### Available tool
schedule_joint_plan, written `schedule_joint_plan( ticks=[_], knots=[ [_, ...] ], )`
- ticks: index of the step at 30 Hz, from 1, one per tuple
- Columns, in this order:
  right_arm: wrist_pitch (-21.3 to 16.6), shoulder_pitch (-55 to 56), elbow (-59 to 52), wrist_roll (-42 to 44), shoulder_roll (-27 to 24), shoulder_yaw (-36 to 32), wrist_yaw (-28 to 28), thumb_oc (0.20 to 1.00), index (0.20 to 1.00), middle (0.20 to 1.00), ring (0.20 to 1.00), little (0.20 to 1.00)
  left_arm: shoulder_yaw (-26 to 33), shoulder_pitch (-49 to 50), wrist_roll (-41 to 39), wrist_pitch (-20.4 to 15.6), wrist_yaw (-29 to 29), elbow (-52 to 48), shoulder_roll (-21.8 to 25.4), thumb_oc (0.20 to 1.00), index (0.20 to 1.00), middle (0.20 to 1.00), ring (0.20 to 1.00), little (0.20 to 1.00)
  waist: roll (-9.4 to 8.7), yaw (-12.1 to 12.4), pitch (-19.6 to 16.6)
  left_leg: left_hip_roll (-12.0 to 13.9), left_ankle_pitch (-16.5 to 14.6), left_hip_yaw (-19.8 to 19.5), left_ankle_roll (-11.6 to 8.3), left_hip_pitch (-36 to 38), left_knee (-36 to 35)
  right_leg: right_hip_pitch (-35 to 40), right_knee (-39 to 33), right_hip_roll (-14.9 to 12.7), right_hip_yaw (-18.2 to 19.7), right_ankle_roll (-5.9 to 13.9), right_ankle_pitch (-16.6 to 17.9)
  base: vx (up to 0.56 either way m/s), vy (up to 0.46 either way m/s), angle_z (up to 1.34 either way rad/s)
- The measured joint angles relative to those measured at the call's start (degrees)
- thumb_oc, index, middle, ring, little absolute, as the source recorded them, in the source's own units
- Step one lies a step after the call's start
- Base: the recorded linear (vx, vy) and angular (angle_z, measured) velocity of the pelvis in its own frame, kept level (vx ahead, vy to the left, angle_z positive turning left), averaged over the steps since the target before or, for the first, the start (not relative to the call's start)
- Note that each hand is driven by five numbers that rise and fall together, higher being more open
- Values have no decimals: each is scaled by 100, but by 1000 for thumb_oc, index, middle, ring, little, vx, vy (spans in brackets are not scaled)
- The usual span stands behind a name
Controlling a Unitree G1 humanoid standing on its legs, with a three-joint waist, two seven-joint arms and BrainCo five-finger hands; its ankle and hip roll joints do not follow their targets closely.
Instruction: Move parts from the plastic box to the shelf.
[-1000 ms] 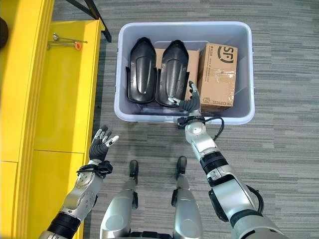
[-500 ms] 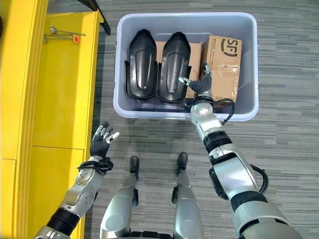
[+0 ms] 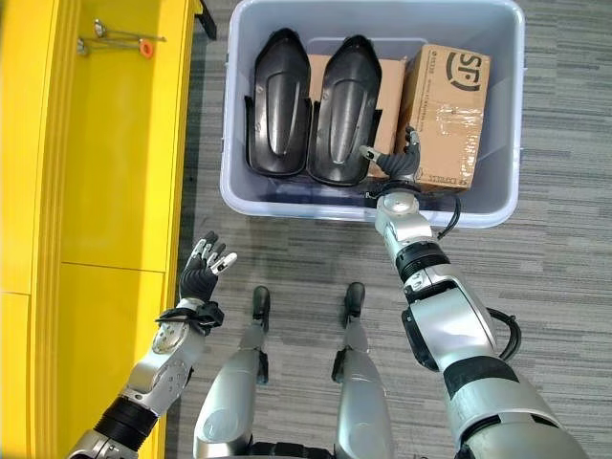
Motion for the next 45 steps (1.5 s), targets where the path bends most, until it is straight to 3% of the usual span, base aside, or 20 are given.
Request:
schedule_joint_plan(
  ticks=[5,7,21,31,35,45],
  knots=[
    [-113,80,-1169,-13,78,336,-38,1000,1000,1000,1000,1000,-94,-81,-2,-8,24,5,-50,1000,1000,1000,1000,1000,12,-86,30,-7,10,-11,-3,-28,0,-20,1,-6,-3,-2,1,9,3,3],
    [-219,120,-1742,-78,165,335,-77,1000,1000,1000,1000,1000,-89,-82,-1,-8,32,5,-39,1000,1000,1000,1000,1000,-86,-136,79,-7,11,-11,-2,-29,0,-19,1,-6,-2,-2,3,0,0,0],
    [-230,-80,254,-63,174,79,-196,1000,1000,1000,1000,1000,-106,-68,-7,-12,150,5,-11,1000,1000,1000,1000,1000,-100,-34,78,-76,48,-31,35,-86,0,-60,0,-79,-14,17,35,0,0,0],
    [-227,-198,579,-55,102,71,-193,1000,1000,1000,1000,1000,-158,-88,-7,-65,152,5,-3,1000,1000,1000,1000,1000,-81,12,88,-81,95,-59,35,-315,1,-281,0,-84,-21,20,72,1,-1,1],
    [-223,-245,871,-44,-128,-18,-188,1000,1000,1000,1000,1000,-165,-172,-7,-120,153,5,-2,1000,1000,1000,1000,1000,59,144,173,-87,121,-165,29,-408,1,-343,0,-84,-95,14,79,0,-9,5],
    [-246,-409,901,4,-279,-111,-235,1000,1000,1000,1000,1000,-356,-194,-7,-142,151,7,-8,1000,1000,1000,1000,1000,63,194,176,-87,225,-324,22,-783,2,-604,0,-95,-286,-3,108,14,-8,8]
  ],
)
